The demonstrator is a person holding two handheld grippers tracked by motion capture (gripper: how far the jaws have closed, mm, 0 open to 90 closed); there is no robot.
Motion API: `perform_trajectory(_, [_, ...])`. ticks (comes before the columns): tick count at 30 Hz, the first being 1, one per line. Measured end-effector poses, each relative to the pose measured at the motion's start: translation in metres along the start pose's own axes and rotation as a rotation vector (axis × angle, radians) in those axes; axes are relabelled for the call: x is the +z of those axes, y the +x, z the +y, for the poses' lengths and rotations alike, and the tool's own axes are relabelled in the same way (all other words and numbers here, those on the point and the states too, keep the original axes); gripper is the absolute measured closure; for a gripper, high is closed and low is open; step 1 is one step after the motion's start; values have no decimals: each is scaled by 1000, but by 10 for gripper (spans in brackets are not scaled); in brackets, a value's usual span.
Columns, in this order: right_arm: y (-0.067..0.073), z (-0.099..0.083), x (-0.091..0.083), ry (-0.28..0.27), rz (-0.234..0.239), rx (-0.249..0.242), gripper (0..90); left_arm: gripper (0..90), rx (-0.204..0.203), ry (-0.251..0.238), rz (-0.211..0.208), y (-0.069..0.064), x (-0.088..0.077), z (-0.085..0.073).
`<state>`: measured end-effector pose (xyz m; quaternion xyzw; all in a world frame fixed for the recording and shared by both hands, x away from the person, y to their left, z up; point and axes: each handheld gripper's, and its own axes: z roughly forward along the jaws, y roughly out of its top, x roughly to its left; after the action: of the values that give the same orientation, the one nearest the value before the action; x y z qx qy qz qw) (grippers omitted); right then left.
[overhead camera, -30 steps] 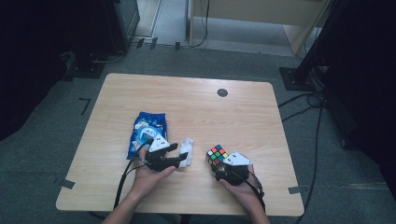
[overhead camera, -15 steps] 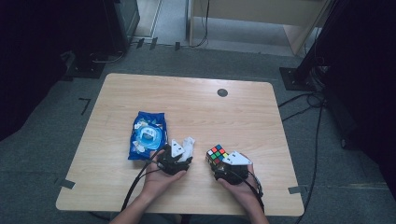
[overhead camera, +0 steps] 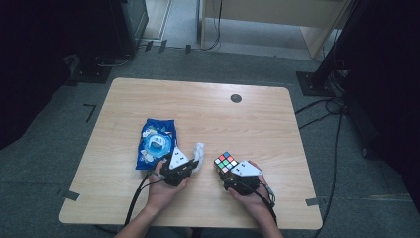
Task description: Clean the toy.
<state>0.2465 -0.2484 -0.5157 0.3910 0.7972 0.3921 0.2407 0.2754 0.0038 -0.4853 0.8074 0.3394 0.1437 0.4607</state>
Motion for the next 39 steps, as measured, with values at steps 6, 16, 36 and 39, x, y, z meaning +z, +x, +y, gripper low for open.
perform_trajectory(6, [9, 13, -5, -13, 30, -38, 354, 882, -9, -120, -73, -1, -22, 16])
perform_trajectory(16, [40, 35, -9, -42, 94, -104, 354, 881, 55, -140, -205, -24, -28, 30])
perform_trajectory(36, [52, 37, -5, -27, 86, -188, 354, 877, 80, -95, -218, -38, -17, 24])
perform_trajectory(39, [53, 36, -5, -23, 75, -195, 355, 878, 98, -91, -204, -39, -17, 23])
